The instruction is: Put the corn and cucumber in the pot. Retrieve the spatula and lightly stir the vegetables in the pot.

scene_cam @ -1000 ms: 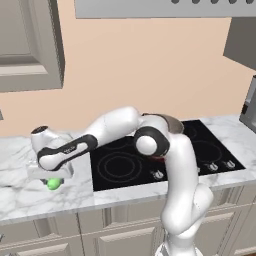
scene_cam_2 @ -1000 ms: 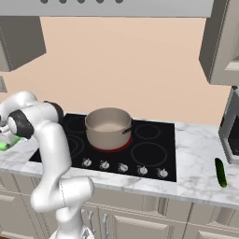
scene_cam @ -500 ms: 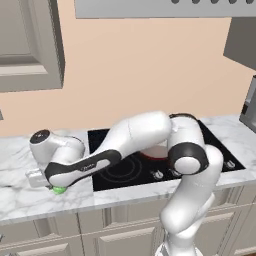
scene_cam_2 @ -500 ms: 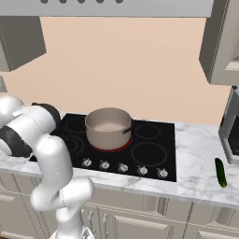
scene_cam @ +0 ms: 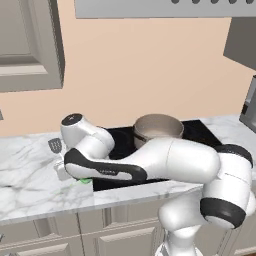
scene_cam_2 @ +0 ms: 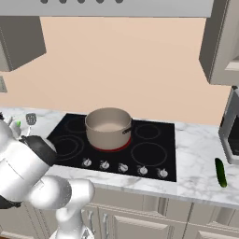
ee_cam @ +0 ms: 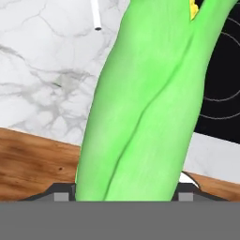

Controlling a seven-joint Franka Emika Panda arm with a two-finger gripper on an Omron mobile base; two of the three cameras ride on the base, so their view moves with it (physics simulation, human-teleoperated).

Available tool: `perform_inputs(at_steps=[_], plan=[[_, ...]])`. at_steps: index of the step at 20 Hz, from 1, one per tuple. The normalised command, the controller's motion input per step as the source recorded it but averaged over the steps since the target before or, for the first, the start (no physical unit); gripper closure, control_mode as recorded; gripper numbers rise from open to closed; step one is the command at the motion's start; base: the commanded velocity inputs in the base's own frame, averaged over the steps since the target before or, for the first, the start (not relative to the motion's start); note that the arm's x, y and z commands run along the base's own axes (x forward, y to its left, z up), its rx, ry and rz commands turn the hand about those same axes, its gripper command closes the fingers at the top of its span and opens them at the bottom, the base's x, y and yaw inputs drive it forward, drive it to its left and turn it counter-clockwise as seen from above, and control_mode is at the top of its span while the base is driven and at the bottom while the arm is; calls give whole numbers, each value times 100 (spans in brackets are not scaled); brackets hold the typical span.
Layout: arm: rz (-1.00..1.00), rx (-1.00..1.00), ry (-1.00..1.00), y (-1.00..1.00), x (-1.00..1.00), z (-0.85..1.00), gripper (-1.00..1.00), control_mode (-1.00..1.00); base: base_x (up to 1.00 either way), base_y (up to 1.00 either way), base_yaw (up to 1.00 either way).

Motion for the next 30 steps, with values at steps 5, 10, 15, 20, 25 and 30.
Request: perform_inputs(at_steps=[5,10,15,20,25,30], plan=[[19,-4,0,-92,0,54,100,-100,0,0,0],[11,0,7,-98,53,55,100,-100,0,0,0],[0,7,15,-100,71,29,100,-100,0,0,0],[0,15,20,-99,68,39,100,-100,0,0,0],[0,6,19,-98,56,1,100,-100,0,0,0],[1,-2,7,-44,50,-3,100,-100,0,0,0]])
